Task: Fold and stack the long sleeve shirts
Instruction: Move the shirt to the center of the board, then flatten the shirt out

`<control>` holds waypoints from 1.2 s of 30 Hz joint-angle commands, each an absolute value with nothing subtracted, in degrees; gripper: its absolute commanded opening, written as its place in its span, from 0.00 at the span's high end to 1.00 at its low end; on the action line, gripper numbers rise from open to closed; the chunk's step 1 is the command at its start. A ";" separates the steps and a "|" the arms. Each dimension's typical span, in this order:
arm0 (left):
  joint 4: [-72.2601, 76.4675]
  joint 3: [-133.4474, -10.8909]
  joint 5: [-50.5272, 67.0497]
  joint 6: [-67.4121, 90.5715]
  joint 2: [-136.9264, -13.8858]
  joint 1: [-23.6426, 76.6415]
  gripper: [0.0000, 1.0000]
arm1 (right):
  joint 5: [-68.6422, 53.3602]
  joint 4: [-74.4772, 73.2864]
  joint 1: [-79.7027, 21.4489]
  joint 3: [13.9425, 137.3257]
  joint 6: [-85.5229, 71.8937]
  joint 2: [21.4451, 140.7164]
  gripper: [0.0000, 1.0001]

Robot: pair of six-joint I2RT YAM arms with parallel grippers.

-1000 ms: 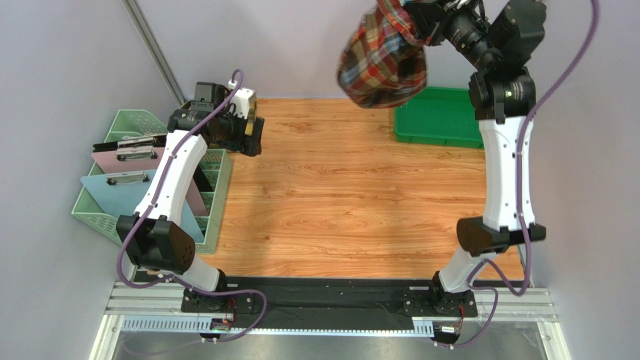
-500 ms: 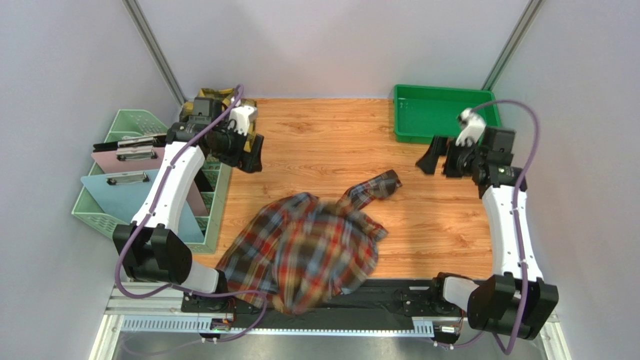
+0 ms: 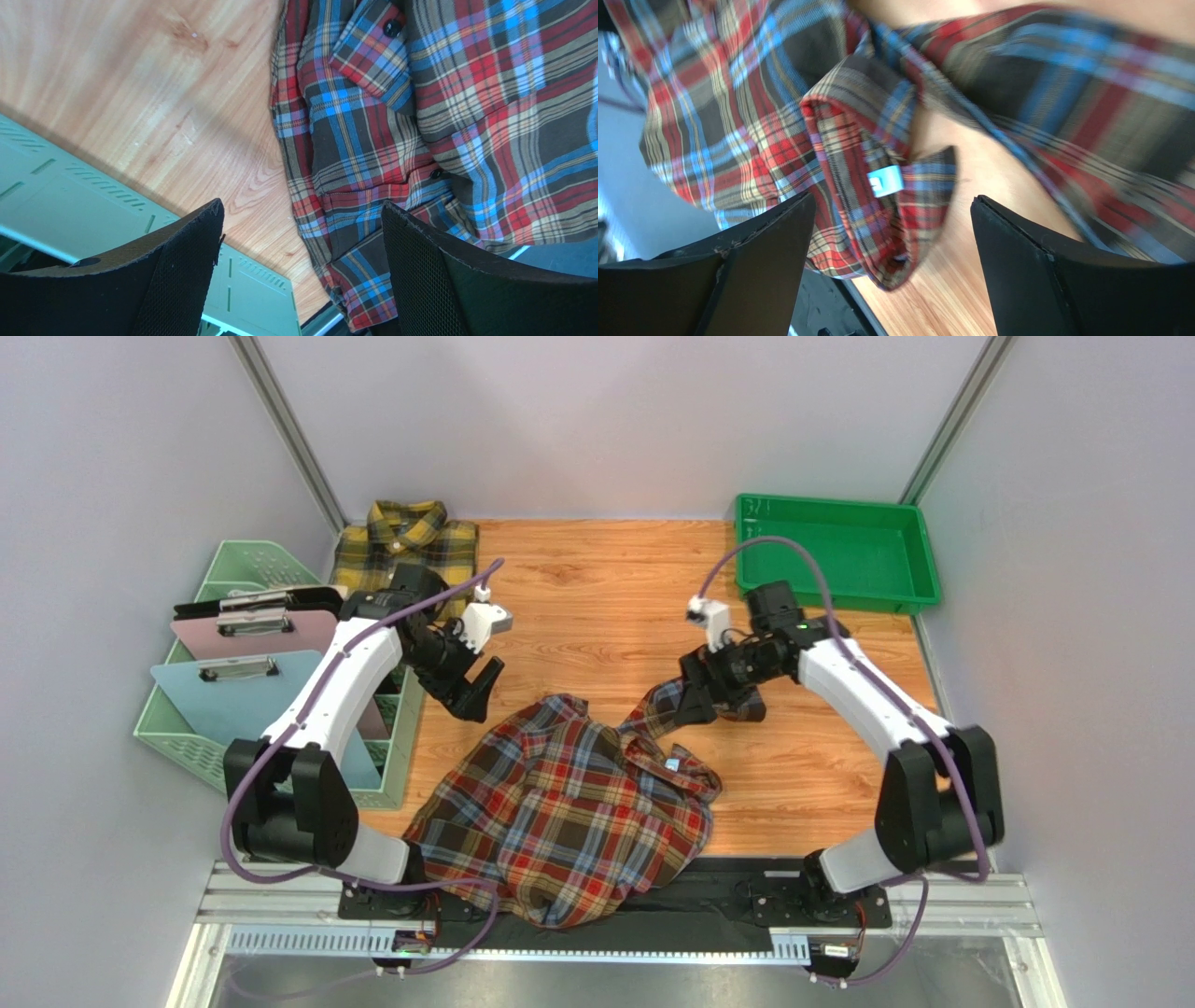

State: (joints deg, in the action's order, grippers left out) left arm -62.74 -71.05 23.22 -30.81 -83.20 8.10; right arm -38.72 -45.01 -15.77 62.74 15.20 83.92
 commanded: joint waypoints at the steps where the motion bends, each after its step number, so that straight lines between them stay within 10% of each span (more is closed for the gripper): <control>1: -59.51 -69.17 21.53 -32.08 -85.34 9.49 0.13 | -41.57 -42.90 -21.61 62.67 18.72 87.80 0.13; 17: -53.88 -74.36 29.18 -17.58 -96.50 9.49 0.18 | -26.21 -28.83 -35.85 64.86 7.12 96.94 0.08; 18: -53.62 -74.36 29.44 -17.14 -96.68 9.14 0.18 | -25.15 -28.31 -36.64 65.04 6.86 97.55 0.11; 22: -53.61 -74.27 29.88 -17.22 -96.94 8.79 0.19 | -25.14 -32.33 -36.92 67.84 9.65 98.18 0.78; 25: -54.14 -74.53 31.80 -19.06 -97.03 8.88 0.20 | -29.08 -40.24 -34.38 69.17 13.87 92.15 1.00; 36: -53.35 -81.03 24.79 -16.53 -106.60 18.01 0.23 | -29.10 -63.62 -18.04 62.78 32.78 74.54 1.00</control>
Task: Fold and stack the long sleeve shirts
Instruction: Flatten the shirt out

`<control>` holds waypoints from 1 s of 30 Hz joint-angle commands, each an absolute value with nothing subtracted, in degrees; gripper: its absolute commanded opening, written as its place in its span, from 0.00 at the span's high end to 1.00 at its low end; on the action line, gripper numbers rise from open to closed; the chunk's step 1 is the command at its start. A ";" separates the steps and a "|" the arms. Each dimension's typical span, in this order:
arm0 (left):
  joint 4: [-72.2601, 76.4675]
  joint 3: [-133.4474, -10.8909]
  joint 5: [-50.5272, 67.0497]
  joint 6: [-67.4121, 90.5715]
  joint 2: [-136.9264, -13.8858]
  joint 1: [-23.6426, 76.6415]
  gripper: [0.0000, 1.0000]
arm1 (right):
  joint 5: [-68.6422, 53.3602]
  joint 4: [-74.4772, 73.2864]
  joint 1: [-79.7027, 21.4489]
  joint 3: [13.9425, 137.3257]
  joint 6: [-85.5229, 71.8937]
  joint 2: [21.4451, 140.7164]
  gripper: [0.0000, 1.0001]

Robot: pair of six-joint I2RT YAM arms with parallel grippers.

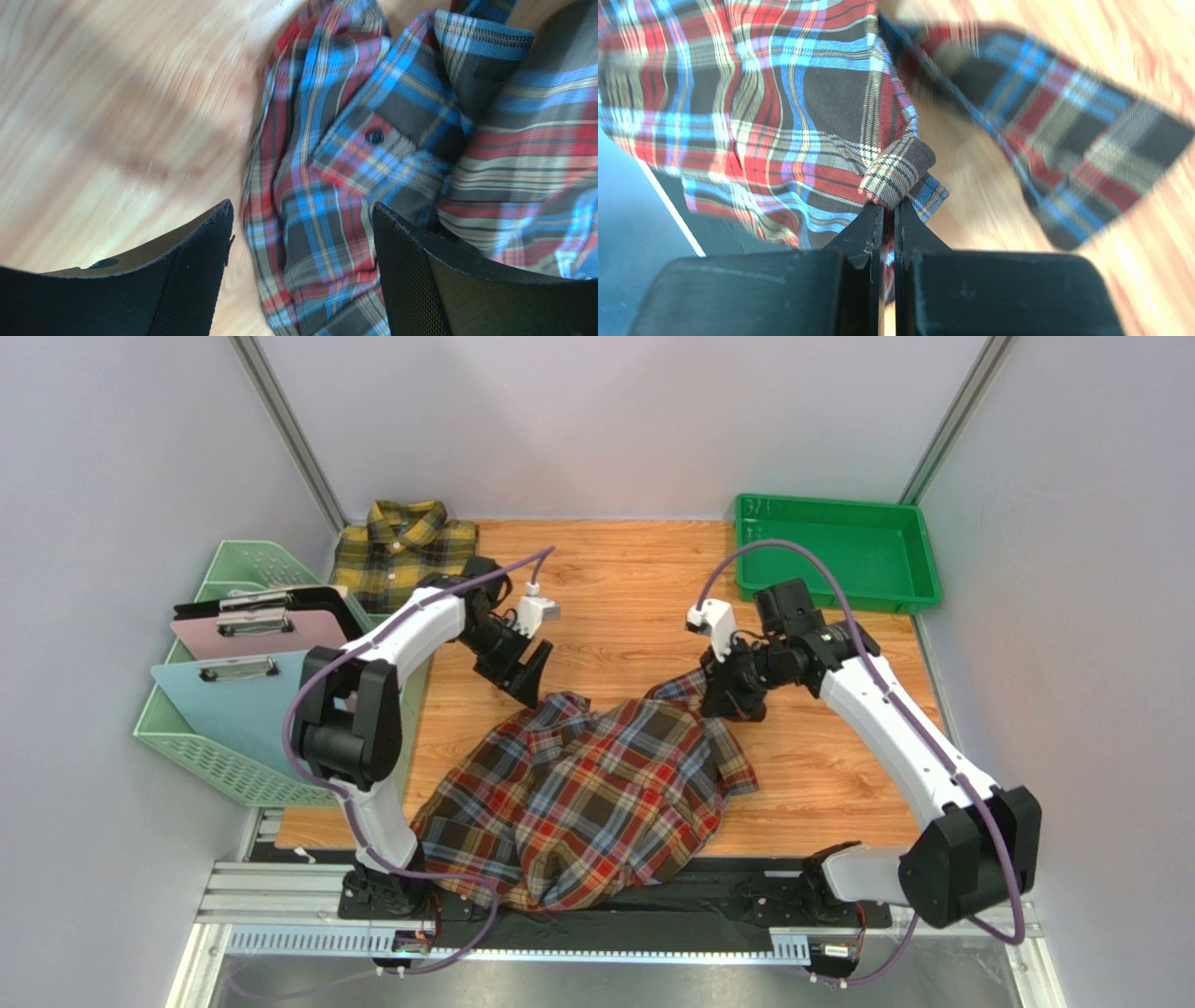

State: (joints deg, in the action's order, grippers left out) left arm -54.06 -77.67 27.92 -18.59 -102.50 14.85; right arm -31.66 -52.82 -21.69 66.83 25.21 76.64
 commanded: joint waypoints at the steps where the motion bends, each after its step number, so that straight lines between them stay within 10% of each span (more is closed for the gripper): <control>1: -53.61 -81.91 23.48 -16.35 -108.18 19.41 0.23 | -28.31 -64.15 -16.97 61.45 32.78 73.84 1.00; 6: -54.93 -82.62 17.24 -14.68 -111.79 21.97 0.31 | -22.33 -63.20 -9.16 57.04 33.58 69.97 1.00; 12: -60.73 -87.79 16.52 -13.62 -118.56 21.97 0.77 | -20.57 -64.86 -8.00 57.57 36.38 73.03 1.00; 13: -60.82 -89.37 15.83 -13.28 -119.17 21.89 0.98 | -20.04 -65.12 -7.91 57.74 36.65 73.56 1.00; 25: -61.87 -98.10 8.79 -10.63 -114.88 5.19 1.00 | -17.23 -70.31 5.18 56.34 51.84 71.90 1.00; 28: -64.67 -95.54 22.00 -16.42 -111.46 5.01 0.99 | -20.63 -73.38 5.19 55.28 55.54 70.84 1.00; 30: -65.56 -93.35 36.04 -19.41 -107.60 6.58 0.76 | -22.32 -75.23 5.19 55.55 55.90 70.84 1.00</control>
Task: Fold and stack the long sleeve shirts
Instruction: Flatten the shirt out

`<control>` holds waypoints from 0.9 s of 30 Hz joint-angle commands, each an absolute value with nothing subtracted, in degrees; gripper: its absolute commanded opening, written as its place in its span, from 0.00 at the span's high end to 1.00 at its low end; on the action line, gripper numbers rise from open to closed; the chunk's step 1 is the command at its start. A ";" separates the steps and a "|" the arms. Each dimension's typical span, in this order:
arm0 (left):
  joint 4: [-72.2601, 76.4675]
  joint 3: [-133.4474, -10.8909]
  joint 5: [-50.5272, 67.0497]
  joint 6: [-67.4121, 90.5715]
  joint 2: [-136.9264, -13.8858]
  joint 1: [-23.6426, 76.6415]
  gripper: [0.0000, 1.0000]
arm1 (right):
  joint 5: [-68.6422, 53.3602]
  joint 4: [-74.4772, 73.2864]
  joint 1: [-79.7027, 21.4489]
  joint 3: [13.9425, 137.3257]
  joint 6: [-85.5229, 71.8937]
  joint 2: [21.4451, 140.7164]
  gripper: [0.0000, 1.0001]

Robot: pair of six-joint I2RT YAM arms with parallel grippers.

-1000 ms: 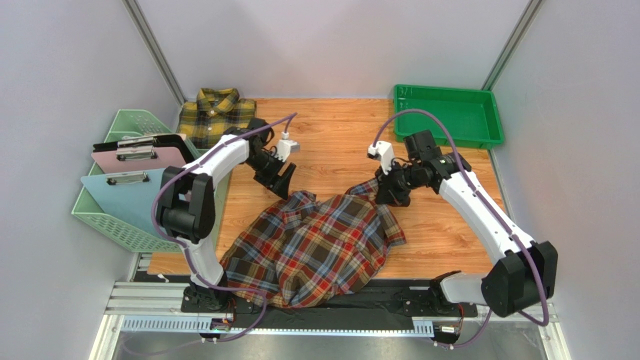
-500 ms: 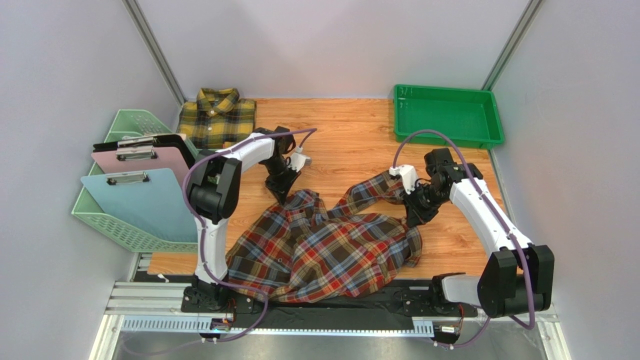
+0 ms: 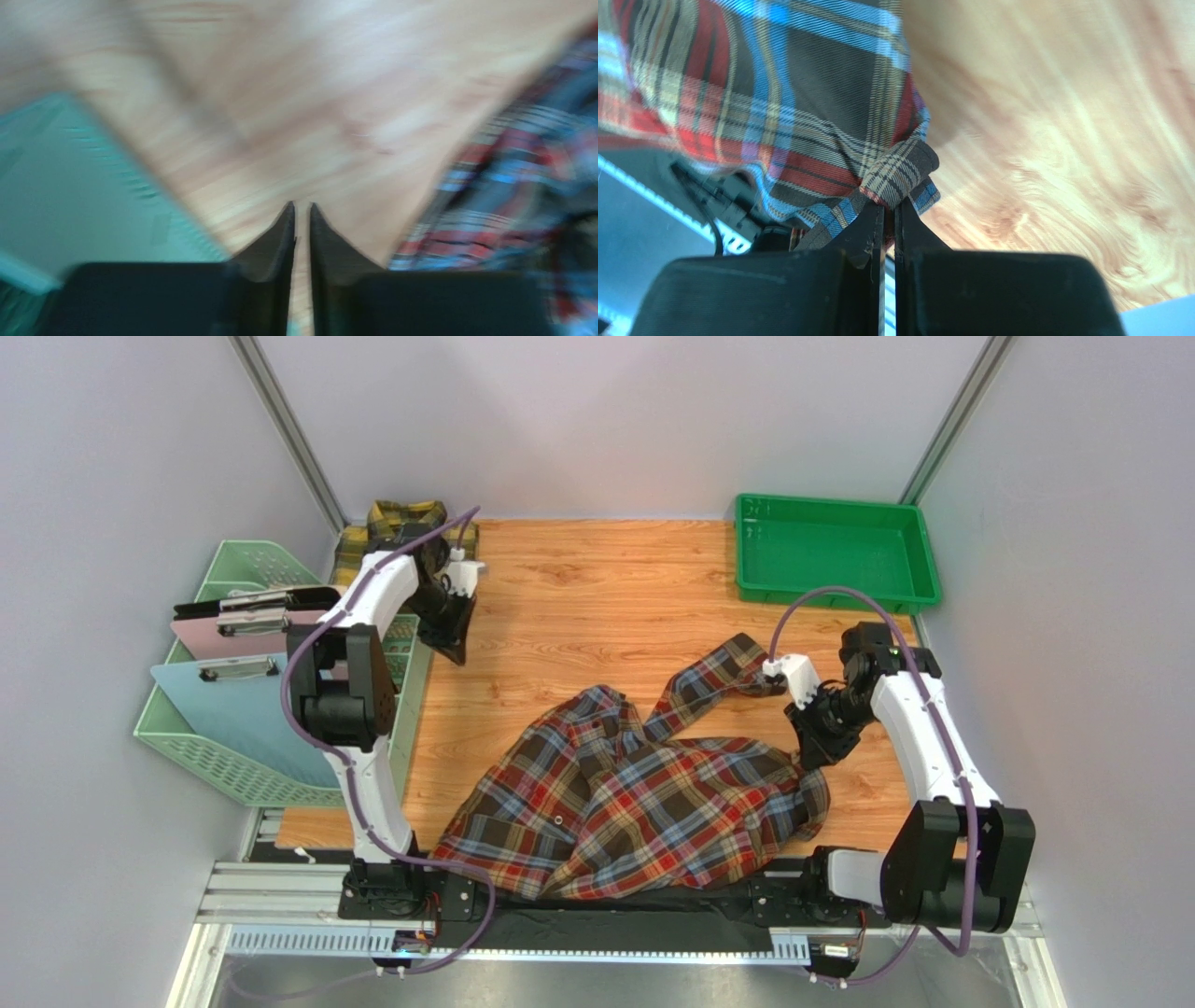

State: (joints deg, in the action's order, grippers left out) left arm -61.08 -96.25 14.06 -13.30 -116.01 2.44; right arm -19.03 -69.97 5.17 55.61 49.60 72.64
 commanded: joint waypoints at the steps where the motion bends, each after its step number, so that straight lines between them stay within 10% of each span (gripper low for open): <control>1: -65.65 -92.73 38.21 -19.86 -106.36 7.81 0.70 | -22.76 -75.41 5.19 55.55 55.81 71.01 1.00; 7: -61.27 -87.37 41.04 -12.49 -104.76 22.31 0.34 | -21.80 -74.71 5.19 55.19 54.58 71.63 1.00; 27: -55.38 -81.74 40.69 -1.85 -117.42 30.15 0.32 | -22.50 -74.79 5.27 56.42 52.56 69.35 1.00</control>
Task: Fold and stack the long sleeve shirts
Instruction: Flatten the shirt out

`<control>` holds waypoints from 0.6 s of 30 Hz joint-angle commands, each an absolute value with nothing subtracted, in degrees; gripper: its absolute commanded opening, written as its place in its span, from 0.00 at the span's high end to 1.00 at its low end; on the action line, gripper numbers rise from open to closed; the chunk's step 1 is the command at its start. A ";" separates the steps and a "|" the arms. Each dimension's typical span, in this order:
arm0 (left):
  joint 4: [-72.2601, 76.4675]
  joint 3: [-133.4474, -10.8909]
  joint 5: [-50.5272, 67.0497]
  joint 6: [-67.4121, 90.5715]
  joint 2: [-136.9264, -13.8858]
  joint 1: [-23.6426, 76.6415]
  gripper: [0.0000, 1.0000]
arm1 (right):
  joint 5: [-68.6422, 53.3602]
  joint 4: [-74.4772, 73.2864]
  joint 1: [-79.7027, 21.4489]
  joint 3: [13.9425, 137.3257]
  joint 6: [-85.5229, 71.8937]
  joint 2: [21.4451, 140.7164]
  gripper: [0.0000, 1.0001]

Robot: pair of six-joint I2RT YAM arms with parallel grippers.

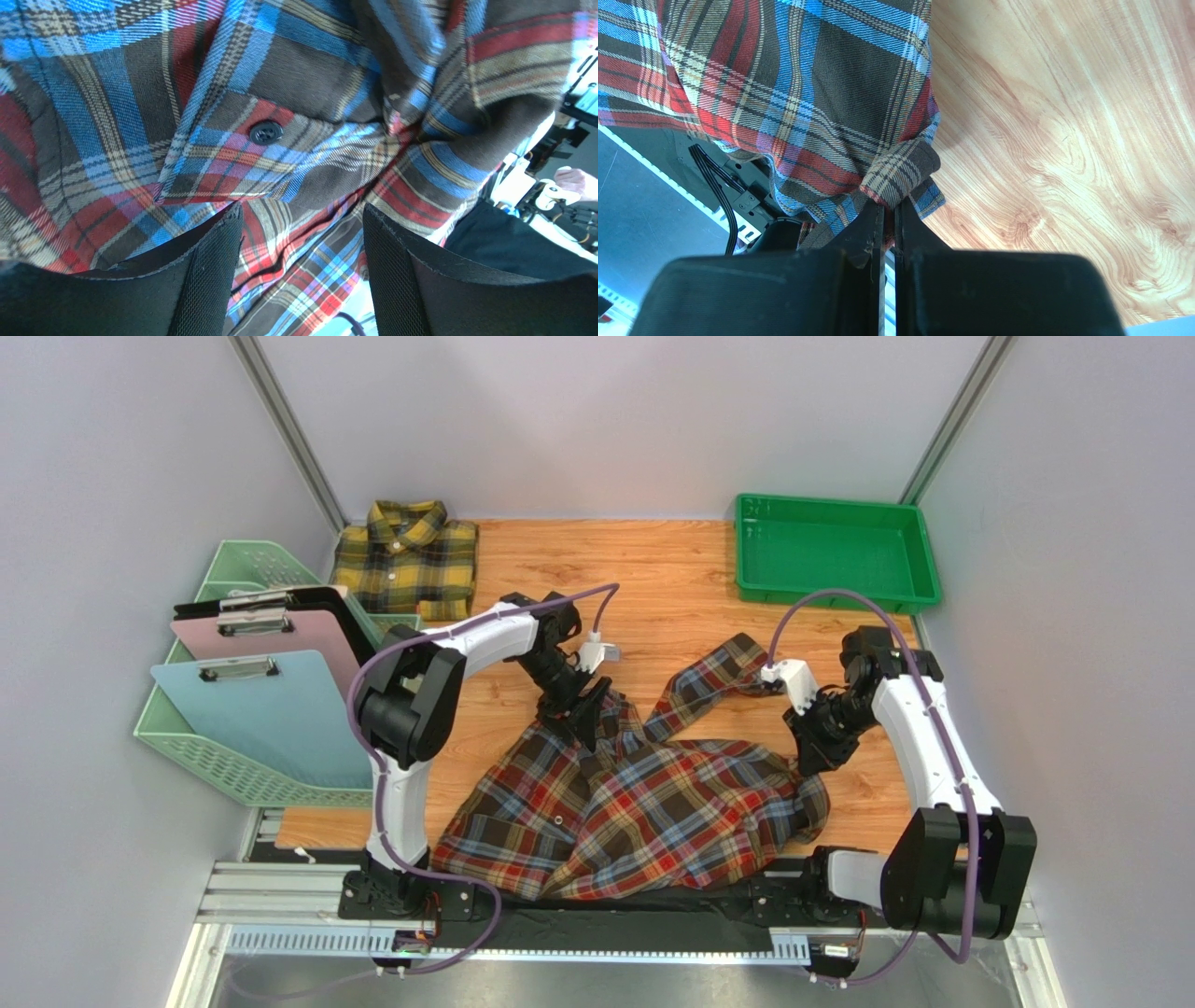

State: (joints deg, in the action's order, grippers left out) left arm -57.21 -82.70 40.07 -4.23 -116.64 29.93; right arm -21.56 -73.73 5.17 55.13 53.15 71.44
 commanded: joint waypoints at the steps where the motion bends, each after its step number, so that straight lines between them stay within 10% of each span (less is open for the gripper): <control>1: -55.37 -81.56 40.61 -1.58 -117.60 30.15 0.31 | -22.67 -75.14 5.19 56.43 52.38 69.35 1.00; 18: -48.45 -86.40 47.28 5.79 -120.06 27.69 0.46 | -22.94 -75.15 5.19 56.08 49.92 68.99 1.00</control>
State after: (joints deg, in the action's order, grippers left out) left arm -53.82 -83.90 43.72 1.91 -120.36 29.28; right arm -21.63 -74.67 5.17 55.13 51.00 70.59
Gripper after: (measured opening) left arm 0.581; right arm 0.014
